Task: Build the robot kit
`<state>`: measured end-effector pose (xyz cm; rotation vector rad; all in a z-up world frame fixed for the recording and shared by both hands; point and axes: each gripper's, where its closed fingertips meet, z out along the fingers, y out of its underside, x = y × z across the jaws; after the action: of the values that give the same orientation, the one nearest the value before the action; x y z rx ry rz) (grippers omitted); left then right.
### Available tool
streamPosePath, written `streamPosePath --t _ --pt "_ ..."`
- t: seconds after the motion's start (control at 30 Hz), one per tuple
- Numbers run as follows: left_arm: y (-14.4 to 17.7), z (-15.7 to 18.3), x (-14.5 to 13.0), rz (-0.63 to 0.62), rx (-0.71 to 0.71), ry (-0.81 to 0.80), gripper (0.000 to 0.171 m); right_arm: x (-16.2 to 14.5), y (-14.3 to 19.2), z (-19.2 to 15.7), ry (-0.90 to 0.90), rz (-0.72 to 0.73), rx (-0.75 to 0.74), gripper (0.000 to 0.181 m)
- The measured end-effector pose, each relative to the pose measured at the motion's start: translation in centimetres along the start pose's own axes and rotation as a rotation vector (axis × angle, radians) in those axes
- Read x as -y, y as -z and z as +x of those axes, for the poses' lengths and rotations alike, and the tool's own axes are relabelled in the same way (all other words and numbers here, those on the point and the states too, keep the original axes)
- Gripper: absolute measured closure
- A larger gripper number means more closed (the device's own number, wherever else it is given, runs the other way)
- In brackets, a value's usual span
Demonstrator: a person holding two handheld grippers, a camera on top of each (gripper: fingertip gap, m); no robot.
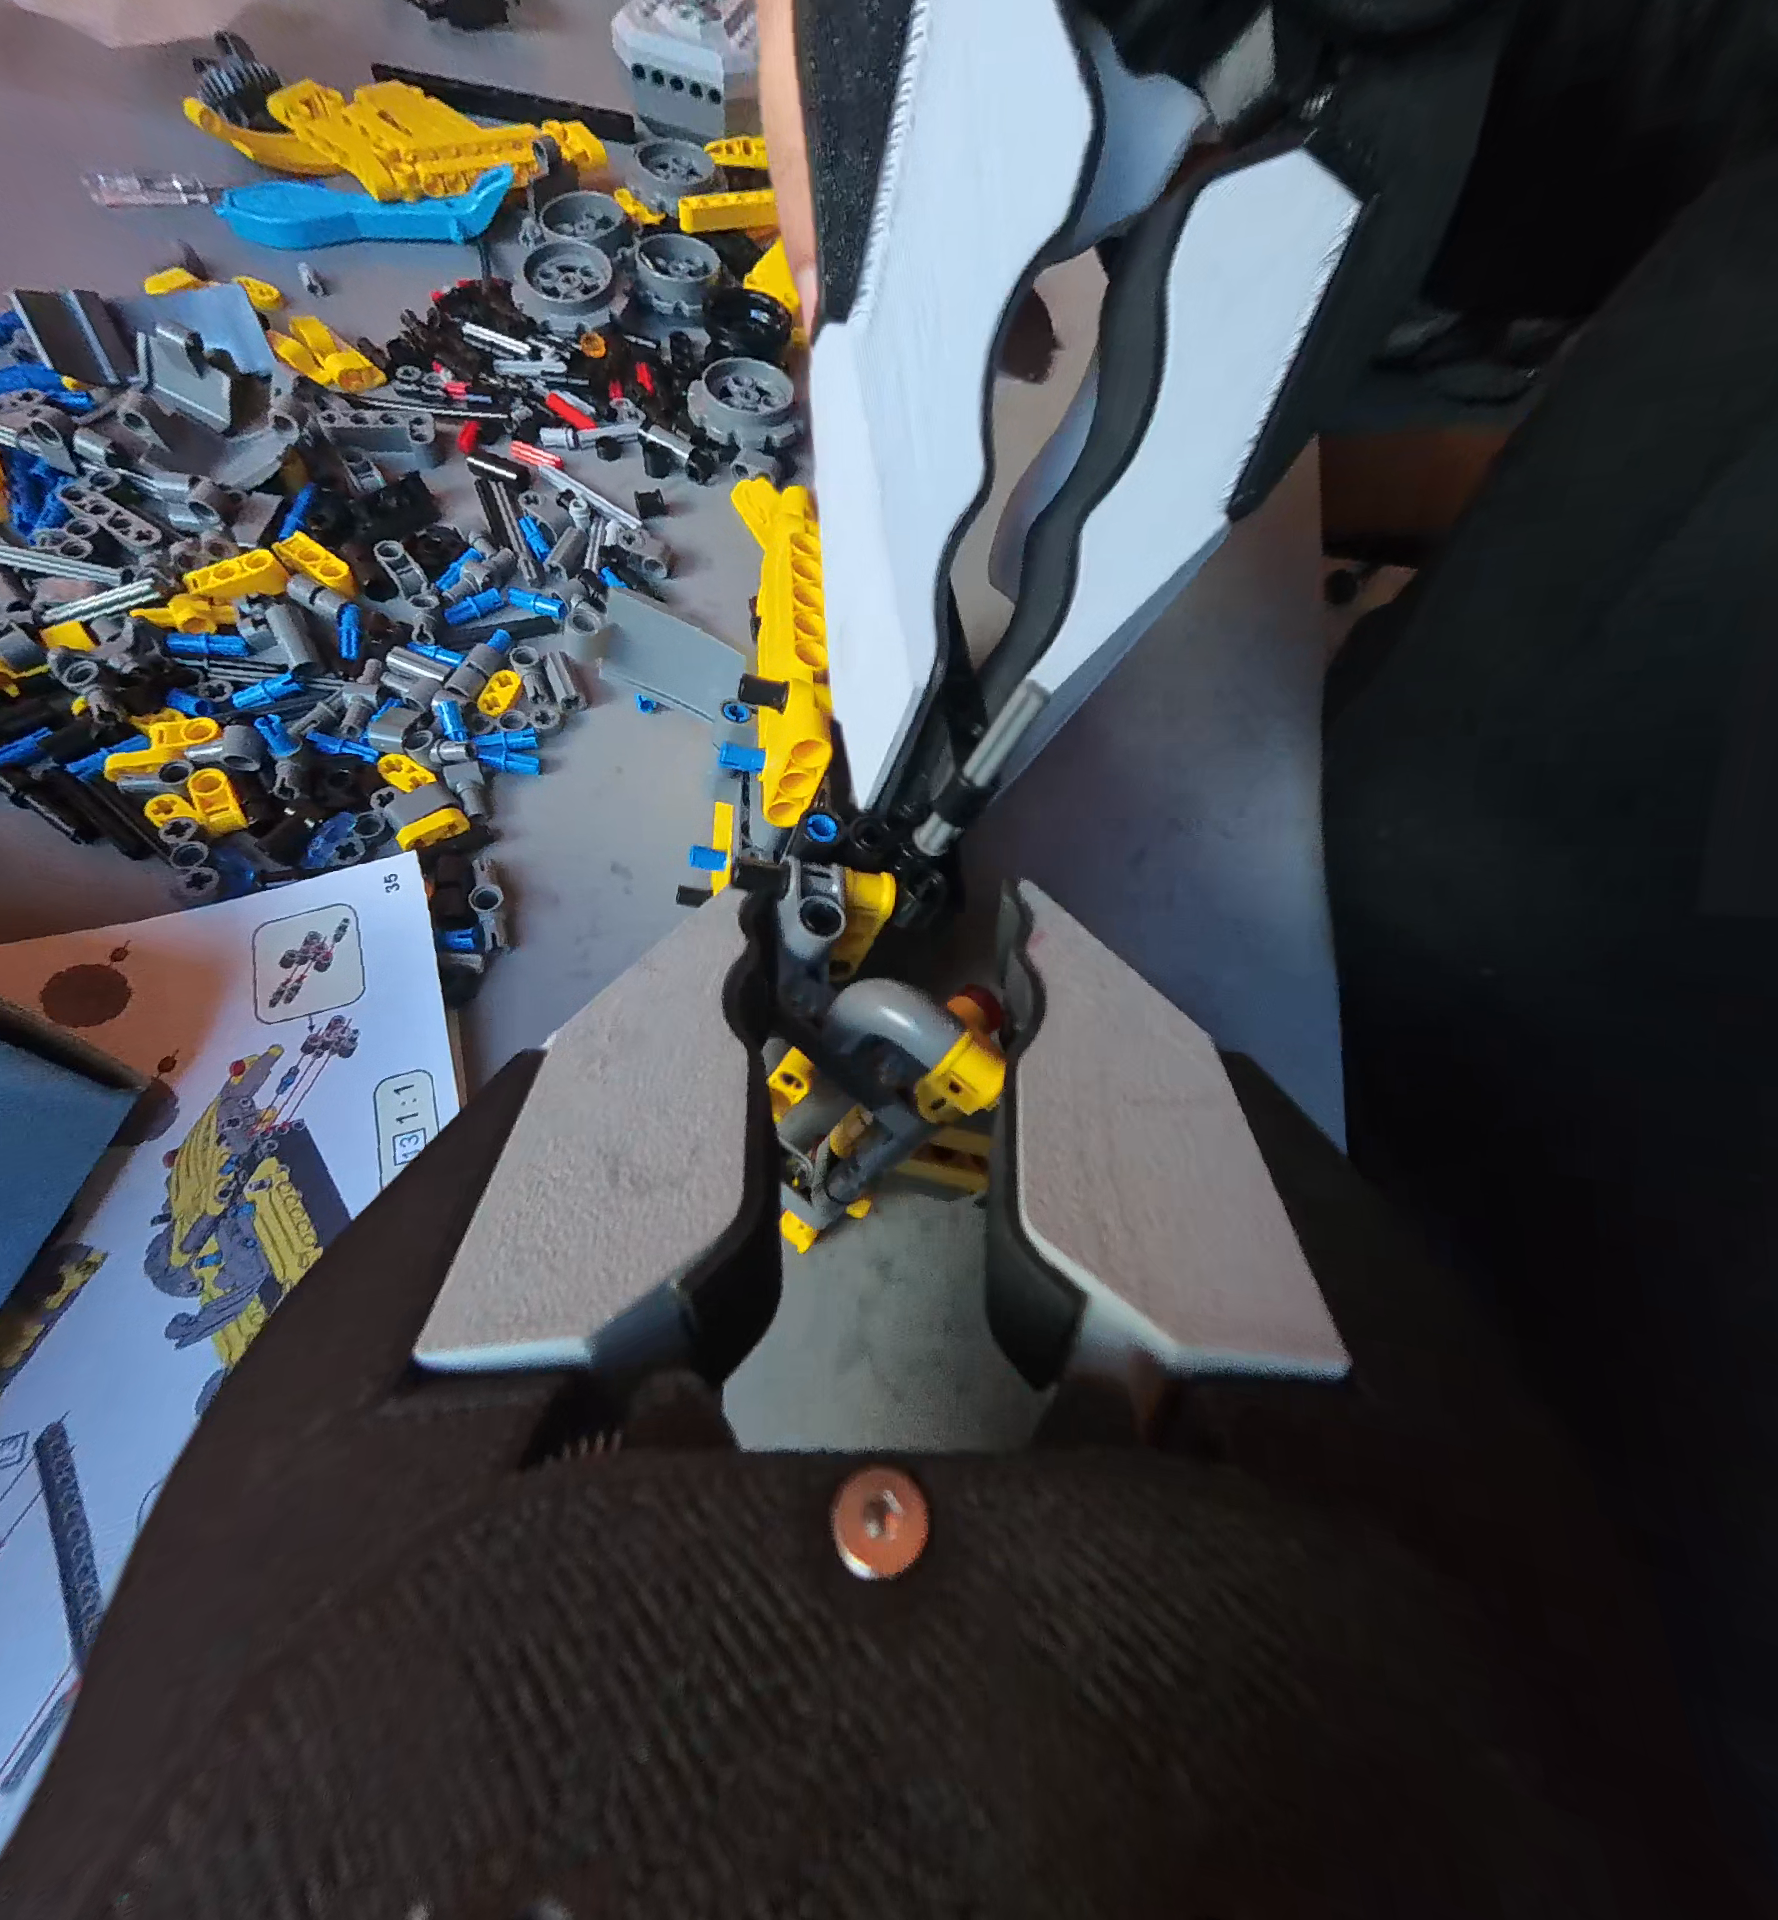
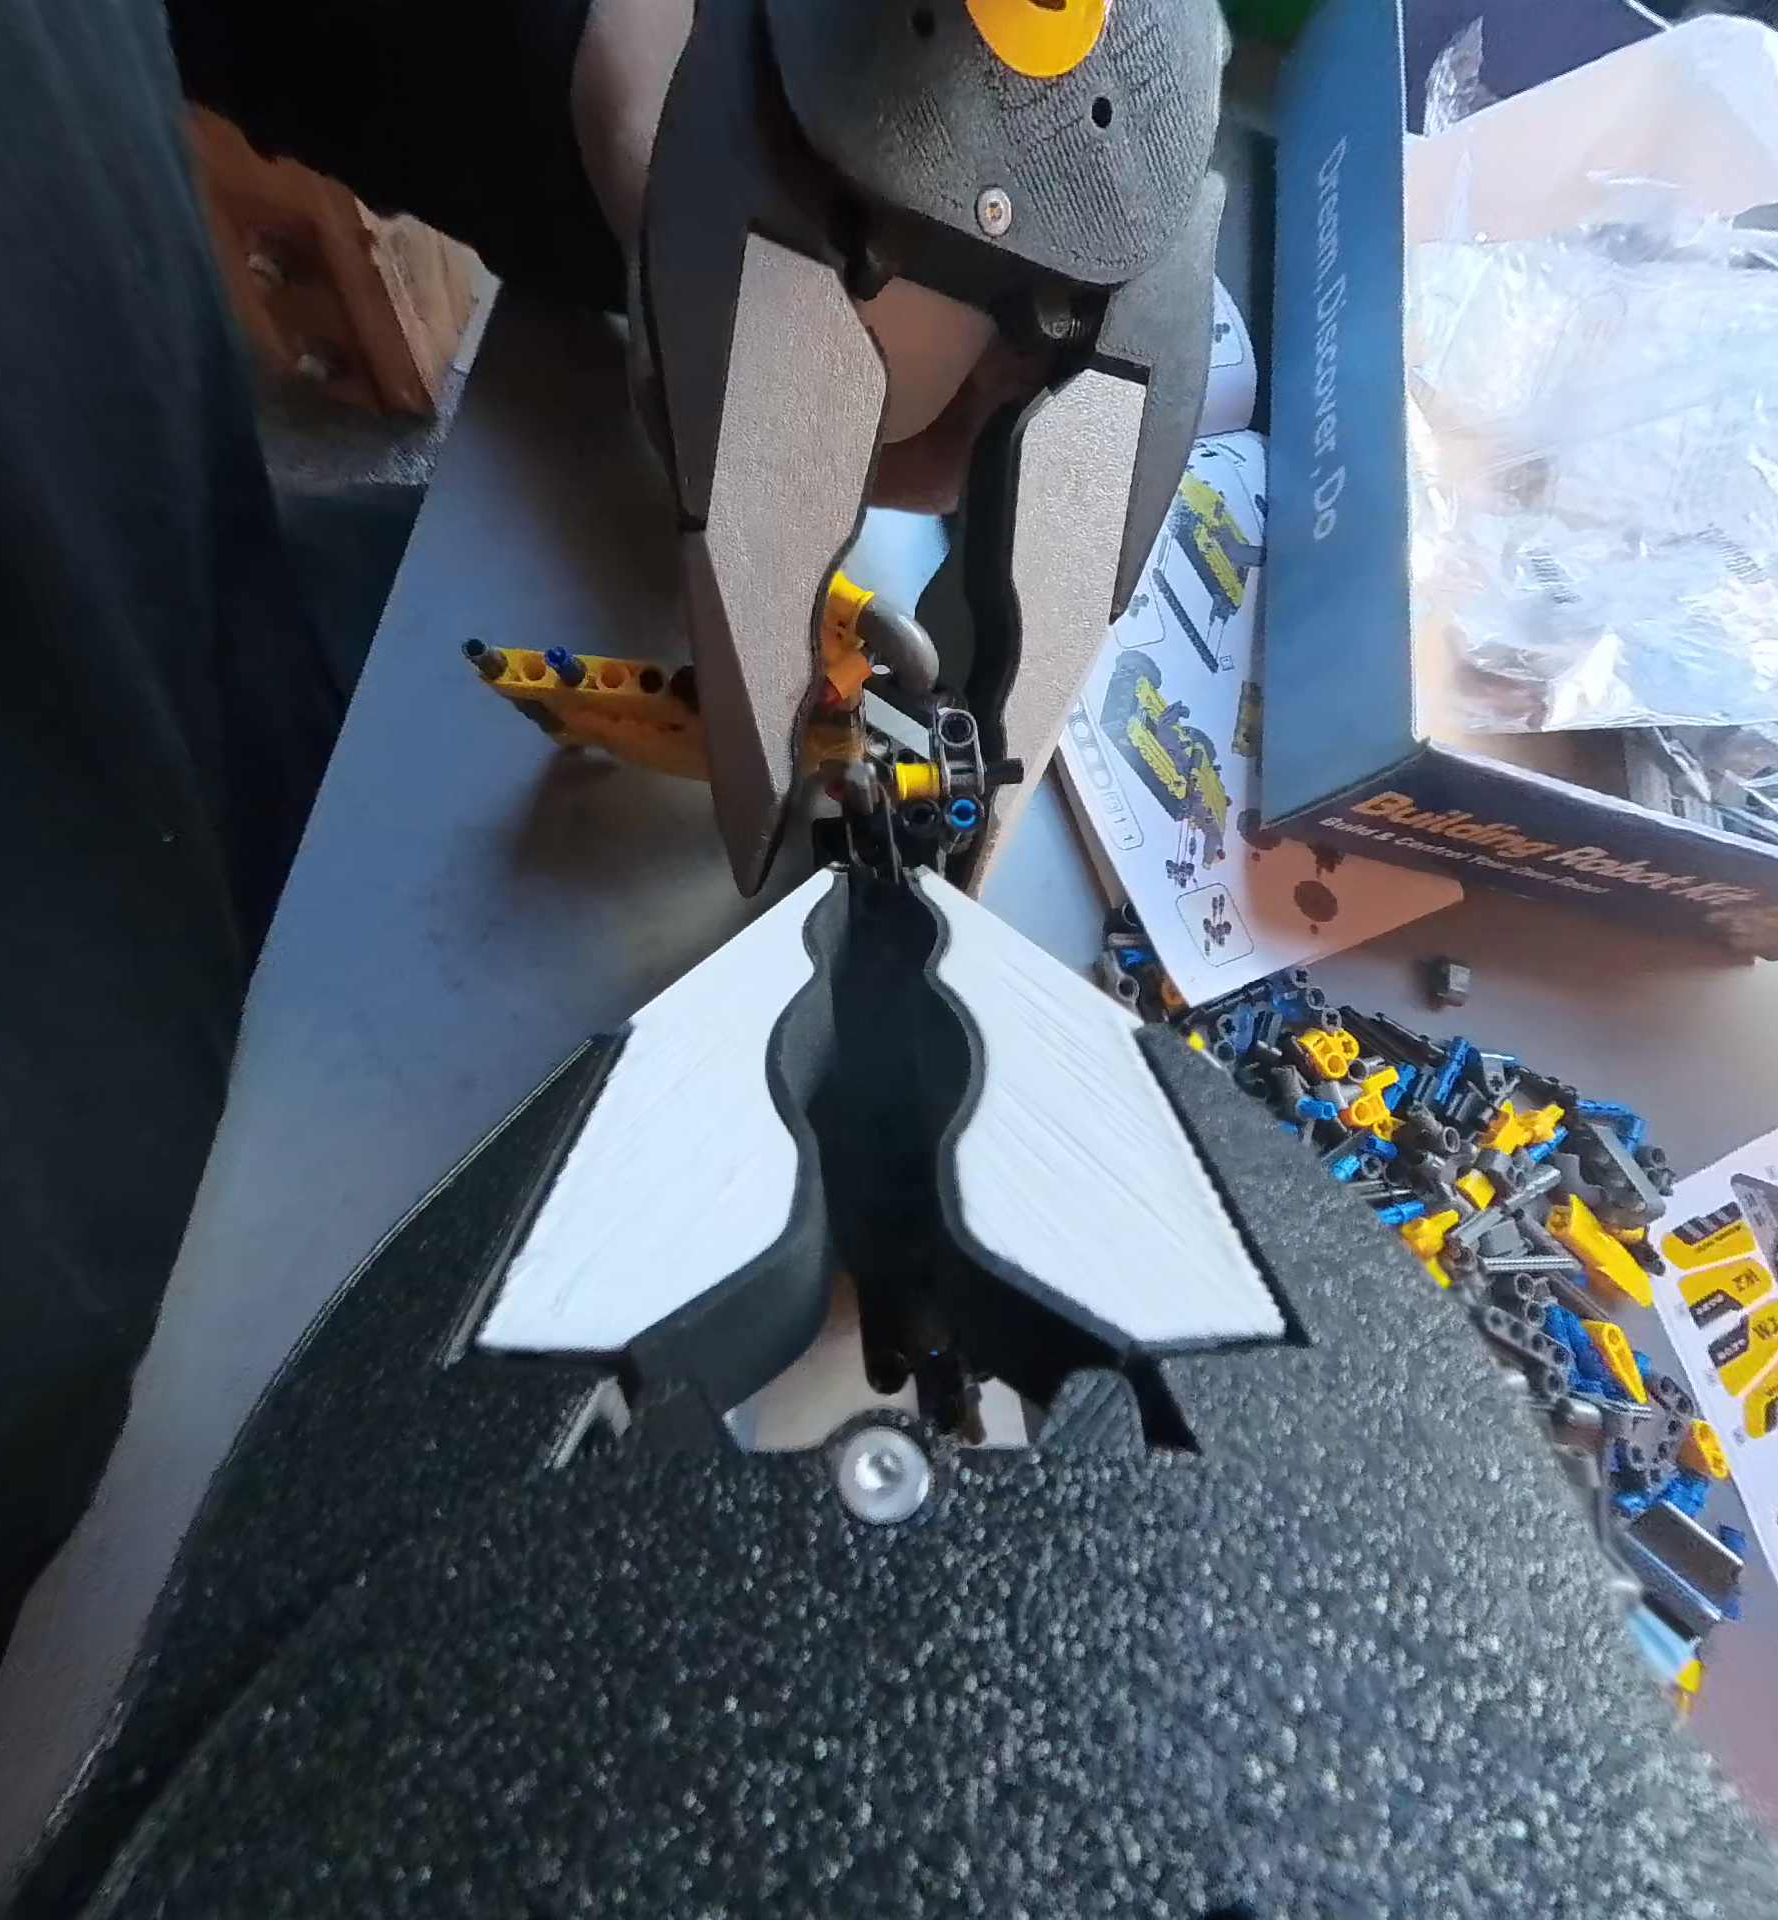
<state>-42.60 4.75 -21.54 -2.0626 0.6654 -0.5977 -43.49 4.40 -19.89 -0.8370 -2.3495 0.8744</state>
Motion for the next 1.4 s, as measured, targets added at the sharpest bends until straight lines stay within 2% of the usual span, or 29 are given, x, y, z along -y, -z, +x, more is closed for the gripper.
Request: streamPosePath --t 0.37,0.53,0.67,0.73,0.9,1.03,1.13,1.27,1.4 --pt "-0.2 0.3 0.6 0.083 -0.059 0.037 0.131 -0.1 0.1 0.0 -0.037 0.002 0.045 0.173" --pt "-0.1 0.1 0.6 0.087 -0.039 0.032 0.131 -0.2 0.0 0.1 -0.171 -0.027 0.111 0.172" --pt "0.0 0.1 0.8 0.114 -0.033 0.028 0.126 -0.3 -0.1 0.2 -0.093 -0.103 0.087 0.173" --pt "0.4 -0.2 0.8 0.113 0.002 -0.021 0.122 -0.4 -0.1 0.4 -0.116 -0.104 0.096 0.173" --pt "0.9 -0.7 0.7 0.078 0.065 -0.100 0.124 -0.3 -0.1 0.5 -0.112 -0.106 0.098 0.173" --pt "2.8 -0.9 1.7 0.158 0.028 -0.046 0.125 -0.3 -0.1 0.7 -0.133 -0.096 0.104 0.173" --pt "3.8 -1.2 3.1 0.219 0.044 -0.076 0.136 -0.3 -0.2 0.7 -0.141 -0.093 0.108 0.174" --pt "1.9 -0.9 2.3 0.090 0.065 -0.173 0.141 -0.3 -0.2 0.7 -0.144 -0.090 0.112 0.174" --pt "1.9 -0.9 2.7 0.104 0.056 -0.174 0.153 -0.2 -0.2 0.7 -0.153 -0.074 0.105 0.174"
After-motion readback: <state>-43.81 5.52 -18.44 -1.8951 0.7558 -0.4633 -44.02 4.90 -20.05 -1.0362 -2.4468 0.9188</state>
